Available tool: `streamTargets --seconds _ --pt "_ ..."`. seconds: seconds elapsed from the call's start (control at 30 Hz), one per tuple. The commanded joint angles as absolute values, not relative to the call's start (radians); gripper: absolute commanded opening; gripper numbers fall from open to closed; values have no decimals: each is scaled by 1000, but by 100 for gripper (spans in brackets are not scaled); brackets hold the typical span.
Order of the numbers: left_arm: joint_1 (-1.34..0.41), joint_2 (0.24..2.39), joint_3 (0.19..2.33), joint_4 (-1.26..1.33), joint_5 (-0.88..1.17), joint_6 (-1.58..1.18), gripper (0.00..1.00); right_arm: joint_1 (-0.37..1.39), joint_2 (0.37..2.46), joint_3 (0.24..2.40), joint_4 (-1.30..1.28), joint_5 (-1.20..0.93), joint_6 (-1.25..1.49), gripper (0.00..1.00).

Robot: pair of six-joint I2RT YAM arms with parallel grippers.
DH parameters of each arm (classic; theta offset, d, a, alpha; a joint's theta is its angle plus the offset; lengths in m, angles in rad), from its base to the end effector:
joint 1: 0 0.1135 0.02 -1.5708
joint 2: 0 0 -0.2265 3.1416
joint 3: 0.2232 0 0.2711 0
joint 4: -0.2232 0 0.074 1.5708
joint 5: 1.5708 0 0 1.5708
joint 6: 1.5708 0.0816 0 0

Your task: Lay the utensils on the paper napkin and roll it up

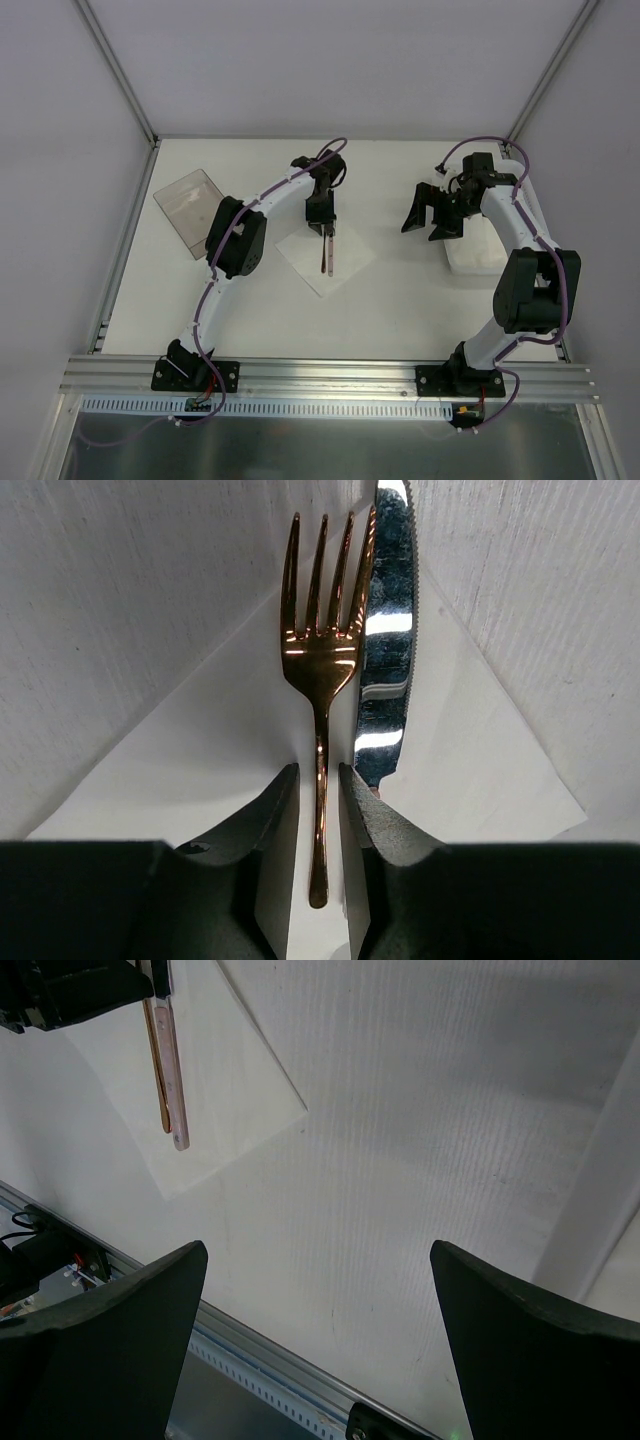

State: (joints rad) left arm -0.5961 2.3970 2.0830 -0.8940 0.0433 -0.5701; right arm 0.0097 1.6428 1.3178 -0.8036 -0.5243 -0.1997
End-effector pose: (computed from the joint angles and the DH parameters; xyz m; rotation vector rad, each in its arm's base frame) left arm 0.4215 -0.2902 0.0970 0.0483 2.8425 -0.3385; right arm 0.3675 0.0444 0.1811 -0.4253 2.5555 0.6356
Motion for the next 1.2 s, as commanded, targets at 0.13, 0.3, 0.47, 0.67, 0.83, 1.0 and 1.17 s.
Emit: streamTargets --seconds 0.13,0.3,0.47,0.67,0.83,1.0,1.17 --pt "-603 2298 2065 -897 41 -591 27 5 1621 1325 -804 -549 -204 99" --pt "-601 2118 2020 -855 -61 -533 29 5 1618 1325 -796 -593 -213 99" --pt "-592 1913 1870 -692 -26 -352 52 14 1608 1318 -772 -689 -245 99" --pt "-396 1718 1669 -588 314 -432 54 165 1563 1321 -767 -611 -414 99" --pt "-308 1629 1585 -560 403 -491 56 391 1494 1264 -709 -416 -552 99" --pt "-270 1589 1536 -549 439 -528 57 618 1454 1200 -585 -258 -600 96" --pt "-227 1545 1413 -439 463 -552 61 774 1460 1060 -403 -132 -666 94"
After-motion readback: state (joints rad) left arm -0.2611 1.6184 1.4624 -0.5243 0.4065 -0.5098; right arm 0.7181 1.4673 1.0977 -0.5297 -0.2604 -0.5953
